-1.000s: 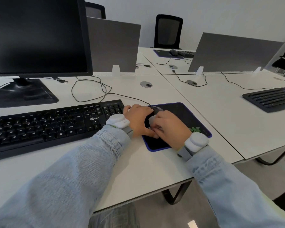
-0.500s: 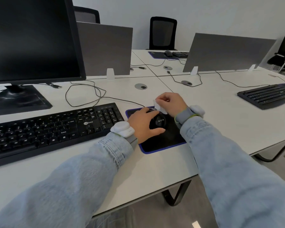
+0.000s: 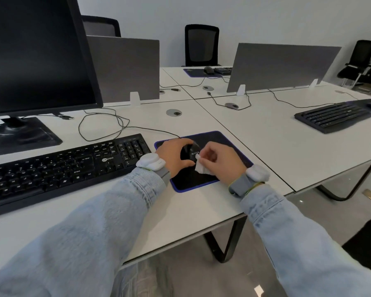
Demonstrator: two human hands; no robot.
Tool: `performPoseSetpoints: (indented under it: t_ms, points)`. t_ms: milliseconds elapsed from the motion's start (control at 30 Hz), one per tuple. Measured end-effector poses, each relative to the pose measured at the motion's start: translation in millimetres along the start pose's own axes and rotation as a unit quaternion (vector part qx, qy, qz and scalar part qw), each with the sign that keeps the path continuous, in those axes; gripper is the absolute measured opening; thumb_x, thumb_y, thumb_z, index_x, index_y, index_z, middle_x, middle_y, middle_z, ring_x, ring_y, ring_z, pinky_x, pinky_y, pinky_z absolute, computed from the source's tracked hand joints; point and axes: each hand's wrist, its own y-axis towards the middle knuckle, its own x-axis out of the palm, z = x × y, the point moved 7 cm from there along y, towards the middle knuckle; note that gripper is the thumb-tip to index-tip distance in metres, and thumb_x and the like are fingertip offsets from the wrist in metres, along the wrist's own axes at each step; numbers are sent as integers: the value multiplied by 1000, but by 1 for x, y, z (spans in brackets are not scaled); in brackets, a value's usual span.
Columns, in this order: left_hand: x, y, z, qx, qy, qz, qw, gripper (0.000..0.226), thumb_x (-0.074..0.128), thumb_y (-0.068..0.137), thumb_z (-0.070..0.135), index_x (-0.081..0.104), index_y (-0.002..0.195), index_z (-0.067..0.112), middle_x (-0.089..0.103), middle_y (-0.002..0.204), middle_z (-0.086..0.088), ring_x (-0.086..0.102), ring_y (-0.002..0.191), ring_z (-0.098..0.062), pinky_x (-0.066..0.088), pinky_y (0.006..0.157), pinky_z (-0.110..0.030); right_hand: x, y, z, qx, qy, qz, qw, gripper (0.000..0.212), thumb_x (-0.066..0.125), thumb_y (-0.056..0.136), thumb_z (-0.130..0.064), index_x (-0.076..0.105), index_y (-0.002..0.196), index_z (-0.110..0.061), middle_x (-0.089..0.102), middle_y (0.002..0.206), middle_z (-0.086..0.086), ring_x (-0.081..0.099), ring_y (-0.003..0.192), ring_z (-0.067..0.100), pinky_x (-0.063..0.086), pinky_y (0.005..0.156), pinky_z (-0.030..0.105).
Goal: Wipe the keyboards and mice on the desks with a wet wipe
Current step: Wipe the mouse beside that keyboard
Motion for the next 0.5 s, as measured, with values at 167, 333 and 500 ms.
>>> performPoseSetpoints:
  t_ms: [167, 333, 500]
  points:
    - [-7, -8, 4, -8, 23, -51, 998, 67, 72, 87, 24, 47, 149, 27, 55, 145, 2, 50, 133, -20, 38, 110, -32, 11, -1, -20, -70, -86, -50, 993, 9, 67, 85, -22, 61, 79, -20, 61, 76, -5, 56, 68, 9, 47, 64, 26]
    - [-13, -13, 8, -22, 57, -81, 995, 71, 41, 91, -7, 39, 153, 28, 46, 153, 1, 44, 139, -23, 35, 112, -29, -12, 5, -23, -4, -46, 52, 998, 4, 62, 85, -18, 62, 81, -18, 63, 75, -5, 56, 67, 9, 45, 63, 22]
    - [-17, -20, 9, -16, 44, -90, 995, 72, 37, 89, -9, 45, 151, 26, 49, 150, -2, 44, 138, -25, 34, 113, -28, -2, 1, -36, -3, -44, 34, 998, 2, 64, 78, -12, 64, 76, -13, 65, 71, 0, 57, 65, 14, 43, 63, 25]
